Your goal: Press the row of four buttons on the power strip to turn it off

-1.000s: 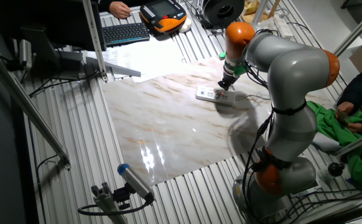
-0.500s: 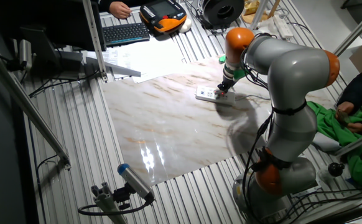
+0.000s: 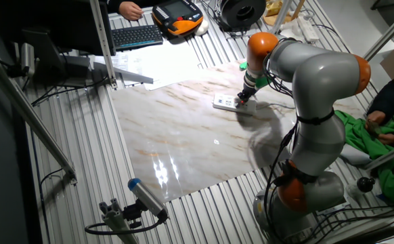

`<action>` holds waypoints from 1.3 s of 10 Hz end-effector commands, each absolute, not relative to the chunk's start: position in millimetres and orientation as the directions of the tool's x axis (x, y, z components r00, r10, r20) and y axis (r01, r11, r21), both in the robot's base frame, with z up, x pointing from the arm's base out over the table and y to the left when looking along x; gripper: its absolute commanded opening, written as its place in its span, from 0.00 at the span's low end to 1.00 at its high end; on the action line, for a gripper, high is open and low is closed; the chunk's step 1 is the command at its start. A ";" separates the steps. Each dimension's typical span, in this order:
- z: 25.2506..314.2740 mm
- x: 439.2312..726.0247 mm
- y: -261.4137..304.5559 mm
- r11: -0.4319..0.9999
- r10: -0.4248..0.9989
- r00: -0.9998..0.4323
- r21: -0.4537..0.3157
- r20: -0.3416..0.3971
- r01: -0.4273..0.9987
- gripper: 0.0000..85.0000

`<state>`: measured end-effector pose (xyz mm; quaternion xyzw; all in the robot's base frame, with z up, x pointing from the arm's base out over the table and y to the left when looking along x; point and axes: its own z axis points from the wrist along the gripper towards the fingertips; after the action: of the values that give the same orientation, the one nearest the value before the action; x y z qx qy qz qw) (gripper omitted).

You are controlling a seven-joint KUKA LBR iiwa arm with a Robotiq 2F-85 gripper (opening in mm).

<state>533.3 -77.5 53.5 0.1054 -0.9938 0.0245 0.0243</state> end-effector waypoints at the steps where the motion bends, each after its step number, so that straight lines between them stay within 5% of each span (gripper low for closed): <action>1: 51.9 533.1 -77.9 0.977 -0.208 -0.977 -0.042 0.052 -0.210 0.00; 8: 74.9 538.9 -65.6 0.981 -0.184 -0.980 -0.043 0.079 -0.188 0.00; 13: 66.3 548.0 -44.3 0.983 -0.168 -0.983 -0.059 0.070 -0.173 0.00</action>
<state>548.3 -44.1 65.8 0.0854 -0.9953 0.0327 0.0324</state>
